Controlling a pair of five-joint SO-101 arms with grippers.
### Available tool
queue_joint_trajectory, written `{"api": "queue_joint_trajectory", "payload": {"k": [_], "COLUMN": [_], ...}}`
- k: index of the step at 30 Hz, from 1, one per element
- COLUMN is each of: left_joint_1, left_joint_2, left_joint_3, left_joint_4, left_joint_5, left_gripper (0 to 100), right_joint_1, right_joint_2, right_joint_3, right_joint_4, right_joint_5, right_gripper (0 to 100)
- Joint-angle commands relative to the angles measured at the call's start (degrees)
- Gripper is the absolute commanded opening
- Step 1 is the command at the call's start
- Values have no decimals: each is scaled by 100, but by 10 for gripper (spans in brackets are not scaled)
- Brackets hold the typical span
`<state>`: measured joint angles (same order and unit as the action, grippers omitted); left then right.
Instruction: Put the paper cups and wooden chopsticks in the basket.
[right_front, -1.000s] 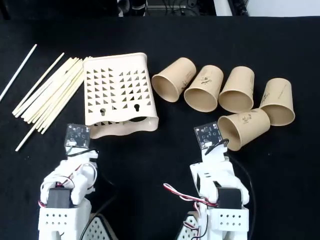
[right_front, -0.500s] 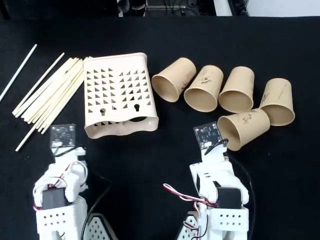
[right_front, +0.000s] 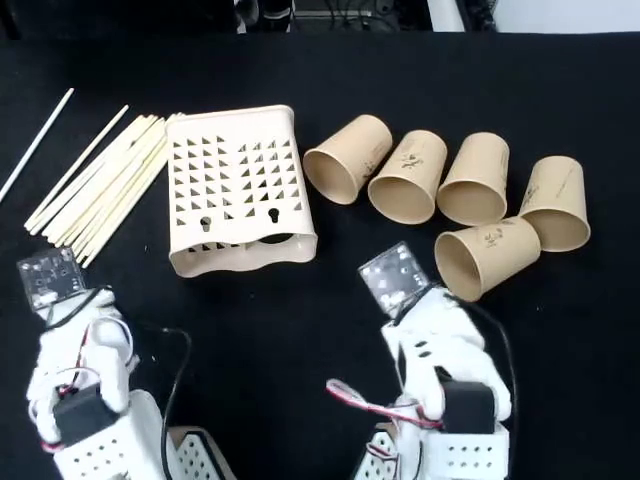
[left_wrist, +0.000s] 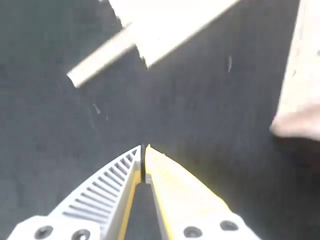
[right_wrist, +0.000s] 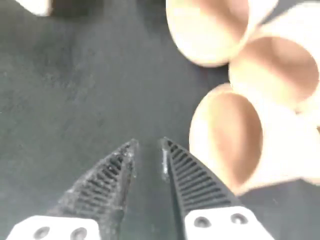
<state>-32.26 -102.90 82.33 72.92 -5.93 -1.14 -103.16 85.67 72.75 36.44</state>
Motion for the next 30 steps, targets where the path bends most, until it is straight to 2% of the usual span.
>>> {"api": "queue_joint_trajectory", "payload": {"k": [1,4,6,11,14,23,30], "left_joint_1": [189,655,822,1112,1270,1358,1842], "left_joint_2": [-18,-18,-18,18,-9,35,35], "left_joint_3": [-558,-356,-110,901,1499,1411,778], "left_joint_4": [-281,-624,-941,-2163,-2435,-2347,-1204], "left_joint_5": [-484,-475,-378,-431,-905,-923,-607], "left_gripper": [80,216,272,286,305,312,312], "right_joint_1": [-941,-1741,-1741,-1407,-1433,-1442,-1442], "right_joint_2": [-286,-321,-321,-330,-330,-330,-321], "right_joint_3": [48,892,1033,1086,1086,1086,1086], "right_joint_4": [-246,-492,-422,-589,-598,-580,-571], "right_joint_5": [-396,-545,-343,-431,-431,-431,-431], "right_gripper": [99,99,98,97,96,96,96]}}
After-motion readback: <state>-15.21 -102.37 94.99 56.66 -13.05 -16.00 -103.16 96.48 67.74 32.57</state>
